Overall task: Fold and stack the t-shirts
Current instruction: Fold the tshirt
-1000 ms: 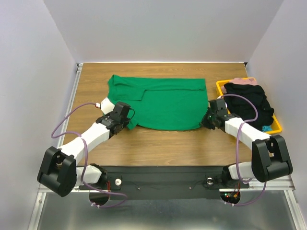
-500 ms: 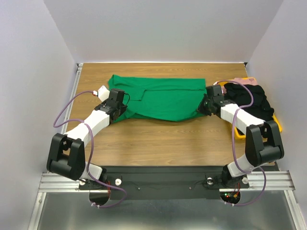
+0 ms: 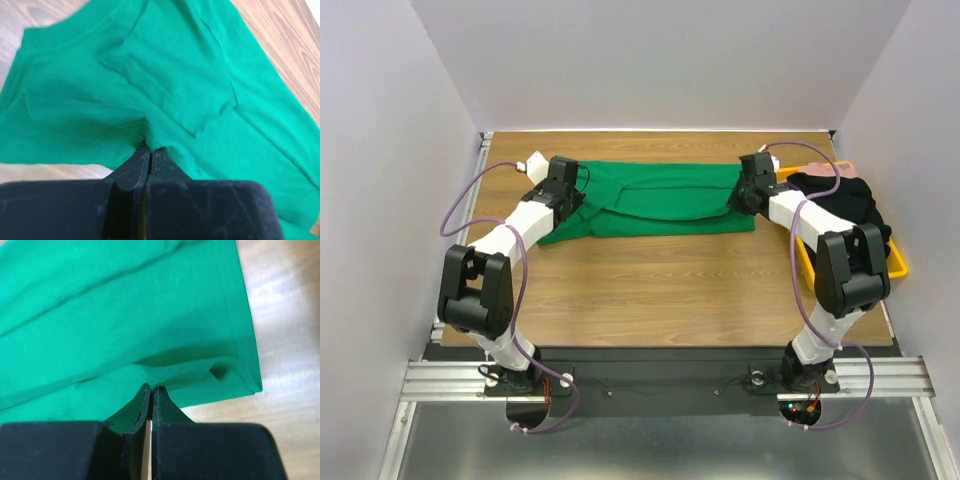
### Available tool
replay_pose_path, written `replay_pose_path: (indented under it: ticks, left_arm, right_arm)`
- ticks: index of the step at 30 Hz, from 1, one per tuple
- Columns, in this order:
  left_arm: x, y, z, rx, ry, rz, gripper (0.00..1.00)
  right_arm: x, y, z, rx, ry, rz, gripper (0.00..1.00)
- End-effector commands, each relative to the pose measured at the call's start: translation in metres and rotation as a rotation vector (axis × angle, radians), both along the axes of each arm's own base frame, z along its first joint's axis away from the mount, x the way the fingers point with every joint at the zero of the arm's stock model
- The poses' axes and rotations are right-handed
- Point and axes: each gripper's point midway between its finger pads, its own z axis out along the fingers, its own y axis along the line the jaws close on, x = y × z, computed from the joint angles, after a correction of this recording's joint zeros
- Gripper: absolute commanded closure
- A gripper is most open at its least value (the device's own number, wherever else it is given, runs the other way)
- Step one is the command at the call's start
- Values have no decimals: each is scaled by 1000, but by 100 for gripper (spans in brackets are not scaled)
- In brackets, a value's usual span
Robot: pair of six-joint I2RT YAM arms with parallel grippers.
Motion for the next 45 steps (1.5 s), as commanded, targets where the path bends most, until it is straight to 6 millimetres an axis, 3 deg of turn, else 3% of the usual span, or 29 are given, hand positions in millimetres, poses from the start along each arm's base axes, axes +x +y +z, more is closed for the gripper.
replay_pose_path:
  ticks: [1, 10, 14, 16, 17, 18, 19, 22, 23, 25, 26, 30, 32, 36, 45]
  left_arm:
    - [26, 6, 22, 20, -55, 9, 100]
    - [60, 7, 9, 37, -28, 4, 100]
    - [74, 8, -8, 39, 7, -6, 98]
    - [84, 9, -3, 38, -7, -9, 83]
    - [87, 9, -7, 50, 1, -25, 55]
    - [96, 8, 3, 48, -22, -28, 41]
    - [101, 9, 6, 52, -30, -27, 22]
    - [114, 9, 19, 59, -47, -60, 5]
    - [114, 10, 21, 68, -43, -66, 5]
    - [115, 12, 28, 85, -45, -68, 3]
    - [109, 12, 29, 86, -40, -80, 3]
    - [80, 1, 13, 34, -18, -153, 1]
    - [62, -8, 2, -2, -13, -198, 1]
    - [49, -21, -12, -41, -2, -255, 1]
    - [73, -30, -34, -28, 33, -266, 1]
  right_arm:
    - [28, -10, 22, -39, -67, -32, 100]
    - [57, -10, 11, -14, -53, -54, 99]
    - [70, -15, 7, -16, -54, -78, 96]
    - [78, -20, 3, -26, -55, -93, 93]
    - [85, -19, 2, -25, -57, -90, 88]
    - [88, -20, 0, -23, -54, -89, 83]
    - [93, -20, -3, -21, -52, -86, 79]
    - [102, -19, 13, -20, -88, -73, 52]
    - [102, -19, 21, -27, -102, -64, 30]
    - [100, -17, 31, -26, -117, -43, 0]
    - [97, -15, 42, -11, -134, -25, 0]
    - [75, 4, 47, 50, -120, 90, 0]
    - [59, 20, 38, 106, -86, 180, 0]
    - [48, 37, 29, 121, -67, 257, 0]
    - [61, 47, -9, 132, 3, 265, 0]
